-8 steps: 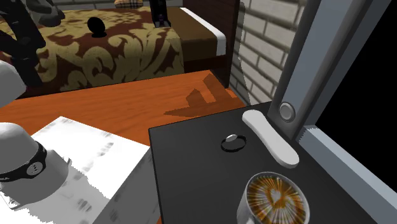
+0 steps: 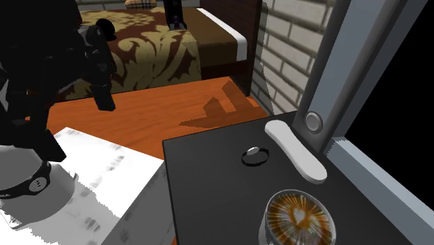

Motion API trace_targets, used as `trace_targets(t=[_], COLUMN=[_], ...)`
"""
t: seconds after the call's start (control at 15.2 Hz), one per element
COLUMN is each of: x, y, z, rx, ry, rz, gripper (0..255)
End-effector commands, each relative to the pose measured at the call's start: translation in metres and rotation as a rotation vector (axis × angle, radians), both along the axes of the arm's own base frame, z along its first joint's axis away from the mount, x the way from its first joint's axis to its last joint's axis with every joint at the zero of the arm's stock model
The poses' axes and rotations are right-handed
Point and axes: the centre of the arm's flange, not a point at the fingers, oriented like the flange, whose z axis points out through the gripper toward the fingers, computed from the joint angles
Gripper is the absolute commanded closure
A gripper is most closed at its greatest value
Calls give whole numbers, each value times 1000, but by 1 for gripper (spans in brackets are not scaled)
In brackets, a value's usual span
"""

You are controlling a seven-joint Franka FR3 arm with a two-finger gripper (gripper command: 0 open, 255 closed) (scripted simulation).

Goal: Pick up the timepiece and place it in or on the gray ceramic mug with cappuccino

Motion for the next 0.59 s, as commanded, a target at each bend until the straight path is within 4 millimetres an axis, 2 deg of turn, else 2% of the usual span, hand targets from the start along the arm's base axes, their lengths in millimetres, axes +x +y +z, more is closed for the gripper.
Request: trace_targets(t=[0.0,0.53], x=[18,89], y=[11,68], z=[-13,-62], rx=[12,60], ry=[5,29], rz=[34,164], gripper=[0,0])
